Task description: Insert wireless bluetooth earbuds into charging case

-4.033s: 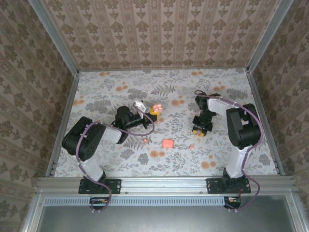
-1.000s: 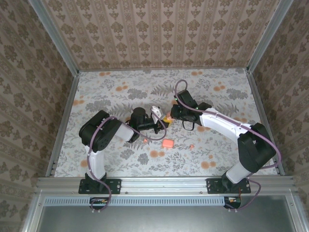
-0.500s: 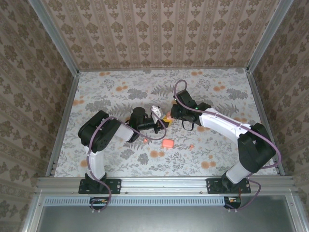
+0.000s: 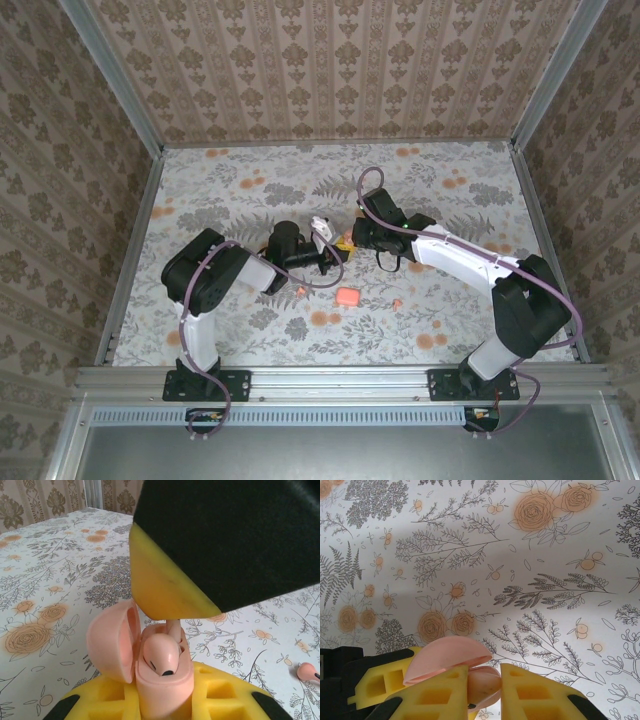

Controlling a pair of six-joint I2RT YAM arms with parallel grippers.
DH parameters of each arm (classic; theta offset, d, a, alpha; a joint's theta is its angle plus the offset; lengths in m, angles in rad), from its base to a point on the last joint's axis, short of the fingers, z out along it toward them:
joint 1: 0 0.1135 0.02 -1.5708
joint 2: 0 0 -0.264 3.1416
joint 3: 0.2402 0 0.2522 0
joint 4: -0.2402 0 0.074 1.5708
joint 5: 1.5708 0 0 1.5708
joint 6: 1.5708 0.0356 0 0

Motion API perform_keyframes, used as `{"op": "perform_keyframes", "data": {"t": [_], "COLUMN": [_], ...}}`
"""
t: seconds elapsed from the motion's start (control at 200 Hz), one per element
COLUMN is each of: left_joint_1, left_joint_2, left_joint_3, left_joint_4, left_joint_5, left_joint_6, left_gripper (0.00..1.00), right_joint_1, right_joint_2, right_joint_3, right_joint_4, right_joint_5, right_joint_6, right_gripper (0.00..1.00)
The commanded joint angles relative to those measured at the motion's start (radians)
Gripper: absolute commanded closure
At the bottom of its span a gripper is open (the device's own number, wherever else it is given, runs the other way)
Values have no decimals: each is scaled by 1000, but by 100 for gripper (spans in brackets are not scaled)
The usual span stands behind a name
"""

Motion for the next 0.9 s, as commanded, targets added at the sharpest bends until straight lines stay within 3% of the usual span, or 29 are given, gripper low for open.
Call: {"op": "perform_keyframes", "data": {"t": [0.0,0.475,0.89], "left_joint_1": [9,9,7], "left_joint_2": [-44,-54,-62], "left_joint_3": [7,0,-3], "left_joint_4": [80,76,76], "left_joint_5": [2,7,11], "left_joint_6": [-29,-19,-19], "left_gripper": [88,88,88], "right_joint_1": [15,18,9], "right_joint_2": [4,-45,-140], "right_joint_3": [-14,-44,-98], "right_joint_4": [-32,79,172], "right_joint_5": [-9,-55,-72], "right_joint_6": [-18,-8,12], "right_gripper": [80,67,61]}}
